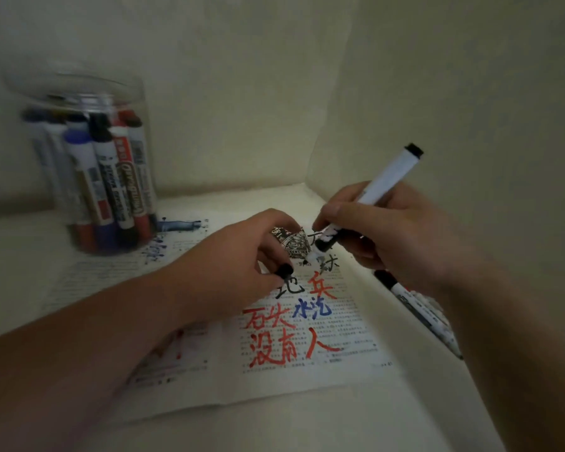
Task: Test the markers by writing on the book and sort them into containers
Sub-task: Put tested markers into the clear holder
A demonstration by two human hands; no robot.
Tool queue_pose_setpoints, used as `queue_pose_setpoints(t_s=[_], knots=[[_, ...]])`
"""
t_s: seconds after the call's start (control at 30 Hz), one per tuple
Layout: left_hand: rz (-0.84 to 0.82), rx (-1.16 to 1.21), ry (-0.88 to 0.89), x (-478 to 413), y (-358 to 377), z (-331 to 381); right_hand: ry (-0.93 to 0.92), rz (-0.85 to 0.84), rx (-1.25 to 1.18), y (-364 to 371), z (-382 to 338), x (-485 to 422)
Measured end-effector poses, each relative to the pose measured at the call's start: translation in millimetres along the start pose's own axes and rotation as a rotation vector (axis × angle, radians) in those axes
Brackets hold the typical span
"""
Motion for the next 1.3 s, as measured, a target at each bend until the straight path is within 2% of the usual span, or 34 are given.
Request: queue_pose_setpoints(t_s=[0.07, 0.13, 0.3, 0.5, 0.67, 0.8, 0.97, 1.07, 1.2, 1.3], knots=[[0.005, 0.028, -0.011, 0, -2, -3, -0.003, 0.000, 0.181, 4, -2, -12], [0.002, 0.037, -0.011, 1, -2, -3, -0.026, 0.049, 0.247, 5, 4, -16], [-0.014, 0.022, -0.008, -1, 0, -5, -0.047, 0.082, 0.203, 11, 15, -16], [0.021, -0.059, -0.002, -1, -3, -4, -0.004, -0.077, 0.402, 33, 20, -16], [0.018, 0.026, -0.046, -2, -4, -7, 0.037, -0.102, 0.400, 32, 14, -12], [0.036, 0.035, -0.071, -3, -5, -7, 0.071, -0.075, 0.492, 37, 21, -9], [0.051, 0.076, -0.068, -3, -5, -11, 0.106, -0.039, 0.413, 40, 29, -9], [0.074, 0.083, -0.058, -3, -7, -14, 0.050, 0.020, 0.482, 40, 30, -12], [0.084, 0.066, -0.041, -2, -5, -10, 0.014, -0.028, 0.514, 46, 35, -7], [0.083, 0.069, -0.016, -1, -2, -4, 0.062, -0.025, 0.614, 25, 21, -3]])
Point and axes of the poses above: each hand's wrist, its own x-axis away from the middle knuckle, its own y-axis out of the palm, z = x × y, the point moved 10 cm from there along -x, towards the middle knuckle, and after that the axes turned 6 degrees about -y, right-handed, at the moved point
